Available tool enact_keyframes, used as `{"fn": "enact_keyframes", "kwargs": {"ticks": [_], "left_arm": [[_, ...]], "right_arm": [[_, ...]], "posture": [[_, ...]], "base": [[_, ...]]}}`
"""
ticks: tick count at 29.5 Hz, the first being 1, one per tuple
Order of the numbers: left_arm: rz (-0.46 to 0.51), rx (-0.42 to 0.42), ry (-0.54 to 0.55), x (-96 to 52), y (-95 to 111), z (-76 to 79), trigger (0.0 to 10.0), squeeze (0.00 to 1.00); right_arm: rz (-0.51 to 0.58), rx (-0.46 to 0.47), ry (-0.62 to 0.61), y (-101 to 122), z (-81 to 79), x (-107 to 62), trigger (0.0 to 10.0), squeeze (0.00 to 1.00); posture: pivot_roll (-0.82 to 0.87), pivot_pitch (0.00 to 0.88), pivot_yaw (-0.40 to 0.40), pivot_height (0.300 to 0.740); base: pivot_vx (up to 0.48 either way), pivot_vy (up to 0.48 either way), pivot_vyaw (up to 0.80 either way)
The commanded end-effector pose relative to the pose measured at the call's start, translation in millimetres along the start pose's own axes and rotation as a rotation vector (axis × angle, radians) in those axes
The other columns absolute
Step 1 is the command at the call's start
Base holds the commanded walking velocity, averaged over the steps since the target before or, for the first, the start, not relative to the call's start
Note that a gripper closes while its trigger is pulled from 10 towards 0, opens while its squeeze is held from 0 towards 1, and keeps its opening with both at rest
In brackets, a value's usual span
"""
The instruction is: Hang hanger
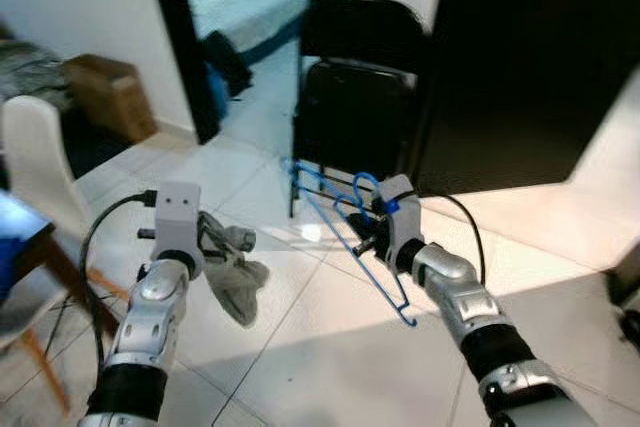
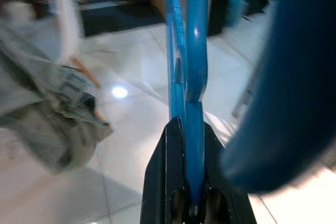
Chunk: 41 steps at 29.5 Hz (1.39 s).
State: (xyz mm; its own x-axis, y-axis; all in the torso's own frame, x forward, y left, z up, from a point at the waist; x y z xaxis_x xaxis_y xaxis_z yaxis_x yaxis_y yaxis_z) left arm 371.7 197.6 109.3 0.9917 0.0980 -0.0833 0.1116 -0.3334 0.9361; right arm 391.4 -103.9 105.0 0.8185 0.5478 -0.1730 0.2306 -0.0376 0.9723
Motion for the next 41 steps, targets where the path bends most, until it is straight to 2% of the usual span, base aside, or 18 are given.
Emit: {"fn": "enact_keyframes", "kwargs": {"ticks": [1,34,38,41], "left_arm": [[0.0,0.013,-0.007,0.6,0,1.9,10.0,0.0],[0.012,0.034,0.018,1.2,4,-0.8,10.0,0.0],[0.053,0.021,0.056,-0.5,13,-10.6,10.0,0.0],[0.108,0.01,0.121,-3.0,28,-27.8,10.0,0.0]], "right_arm": [[-0.001,0.017,-0.008,-4,3.8,-2.8,10.0,0.0],[0.037,0.05,0.01,4,2.6,-2.4,10.0,0.0],[0.058,0.094,-0.019,6,8.4,-3.6,10.0,0.0],[0.073,0.11,-0.023,9,10.3,-5.1,10.0,0.0]], "posture": [[0.0,0.009,-0.004,0.74],[0.0,0.024,-0.004,0.74],[-0.01,0.022,-0.001,0.74],[-0.01,0.023,-0.002,0.74]], "base": [[0.0,0.0,0.79],[0.0,0.0,0.79],[0.172,0.0,0.0],[0.48,0.0,0.0]]}}
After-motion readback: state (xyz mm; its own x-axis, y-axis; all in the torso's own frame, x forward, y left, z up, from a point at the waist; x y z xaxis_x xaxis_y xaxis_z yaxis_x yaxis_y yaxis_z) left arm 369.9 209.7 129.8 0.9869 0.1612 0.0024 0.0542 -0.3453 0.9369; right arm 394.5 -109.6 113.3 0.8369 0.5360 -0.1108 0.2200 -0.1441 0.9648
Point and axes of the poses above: a point about 5 cm out from each wrist's last joint towards the gripper, its own x axis pointing out of the wrist towards the gripper, its own y axis along the axis of the wrist's last joint, z = x × y, the point moved 5 cm from there along x, pointing out of the wrist towards the gripper, and after that the axes turned 13 degrees about x, right-handed, at the moved point
